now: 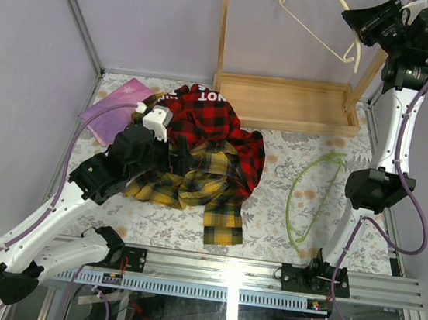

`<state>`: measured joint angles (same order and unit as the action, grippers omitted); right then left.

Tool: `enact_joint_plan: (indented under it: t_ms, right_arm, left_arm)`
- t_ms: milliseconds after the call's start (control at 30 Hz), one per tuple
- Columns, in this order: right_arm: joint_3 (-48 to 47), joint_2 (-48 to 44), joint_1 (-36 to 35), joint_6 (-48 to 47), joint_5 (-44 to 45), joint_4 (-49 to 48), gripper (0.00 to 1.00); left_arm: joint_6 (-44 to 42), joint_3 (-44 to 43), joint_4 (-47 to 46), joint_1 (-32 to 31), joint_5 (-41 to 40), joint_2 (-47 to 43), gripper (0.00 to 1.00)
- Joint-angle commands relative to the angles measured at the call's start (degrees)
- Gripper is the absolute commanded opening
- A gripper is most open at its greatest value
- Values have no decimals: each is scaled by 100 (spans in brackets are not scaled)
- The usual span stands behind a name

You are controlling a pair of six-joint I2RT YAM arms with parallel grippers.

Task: Place the shirt on the hanger
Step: Place the hanger on the clothesline, then move the clothesline to the center of the board.

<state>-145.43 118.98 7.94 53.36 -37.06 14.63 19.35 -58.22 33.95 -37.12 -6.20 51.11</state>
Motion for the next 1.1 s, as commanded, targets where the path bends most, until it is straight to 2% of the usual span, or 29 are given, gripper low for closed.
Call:
enact_joint_plan:
  t_ms: [0, 100, 167, 300, 367, 500, 667, 767, 933, 1067]
  right_arm:
    - [-226, -25, 35, 217, -55, -279, 3]
    - [-107, -77, 40, 88, -56, -181, 15]
    - [37, -219, 43, -118, -18, -75, 35]
    - [509, -757, 49, -926, 518, 287, 58]
    - [684, -1047, 47, -1412, 916, 558, 67]
    - [1142, -1749, 49, -2347, 1796, 1016, 79]
    - [2410, -3036, 49, -3117, 2809, 1002, 84]
    - [3123, -3670, 50, -3407, 3092, 938, 85]
    - [4179, -4540, 50, -3744, 3136, 1104, 85]
    - [5042, -5130, 47, -3706, 2679, 1203, 85]
  left_arm:
    - [112, 21, -29, 21, -71, -98, 100]
    - [131, 84, 11, 21, -102, -172, 100]
    - [150, 123, 44, 21, -147, -225, 100]
    - [186, 217, 45, 17, -291, -357, 100]
    - [195, 251, 48, 21, -330, -393, 100]
    - [206, 293, 64, 14, -336, -379, 100]
    - [179, 296, 156, 21, -328, -197, 100]
    - [217, 276, 207, 22, -427, -45, 100]
    - [363, 222, 174, 21, -549, 172, 100]
    - [512, 111, 137, 20, -593, 418, 100]
